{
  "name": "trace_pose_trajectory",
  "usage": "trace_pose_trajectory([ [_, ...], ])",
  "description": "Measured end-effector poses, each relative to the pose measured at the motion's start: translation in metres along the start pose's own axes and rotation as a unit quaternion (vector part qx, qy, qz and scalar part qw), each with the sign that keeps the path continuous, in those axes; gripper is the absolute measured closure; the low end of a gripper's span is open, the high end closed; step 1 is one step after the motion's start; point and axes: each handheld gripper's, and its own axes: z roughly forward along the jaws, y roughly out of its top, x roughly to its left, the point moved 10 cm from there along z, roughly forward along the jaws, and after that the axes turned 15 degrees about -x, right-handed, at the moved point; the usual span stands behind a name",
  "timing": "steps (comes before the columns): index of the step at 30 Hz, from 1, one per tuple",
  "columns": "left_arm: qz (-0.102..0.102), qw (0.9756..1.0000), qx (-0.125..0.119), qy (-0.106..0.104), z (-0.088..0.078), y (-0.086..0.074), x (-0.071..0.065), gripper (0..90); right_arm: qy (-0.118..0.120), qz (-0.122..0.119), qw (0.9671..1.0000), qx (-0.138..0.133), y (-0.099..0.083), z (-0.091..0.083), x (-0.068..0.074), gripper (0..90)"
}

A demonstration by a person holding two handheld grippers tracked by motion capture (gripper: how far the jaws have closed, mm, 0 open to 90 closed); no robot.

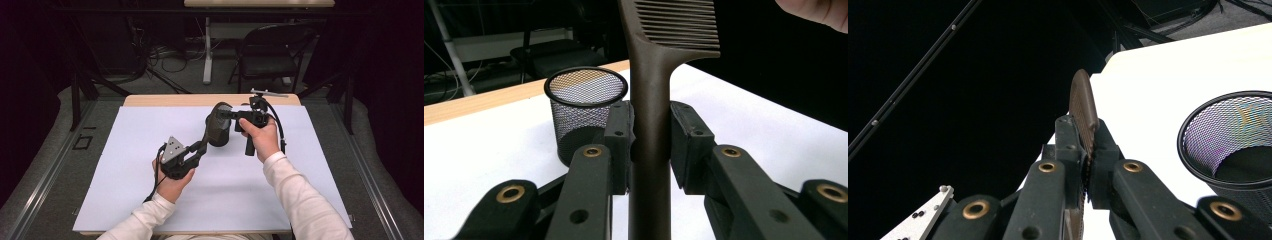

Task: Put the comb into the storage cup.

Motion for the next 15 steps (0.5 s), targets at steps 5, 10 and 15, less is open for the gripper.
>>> trace_pose_trajectory([
  [5,-0.002,1.0,-0.003,0.001,-0.0002,0.0006,-0.0007,72.3,0.002,0.002,1.0,-0.001,0.0004,-0.0004,0.0013,87.1],
  [10,0.0,1.0,-0.003,0.002,-0.0001,0.0006,-0.0005,72.2,0.002,0.007,1.0,0.001,0.0006,-0.0008,0.0011,87.1],
  [15,-0.001,1.0,-0.004,0.002,-0.0006,0.0014,0.0001,71.9,0.003,0.011,0.9999,0.004,0.0012,-0.0009,0.0007,87.1],
])
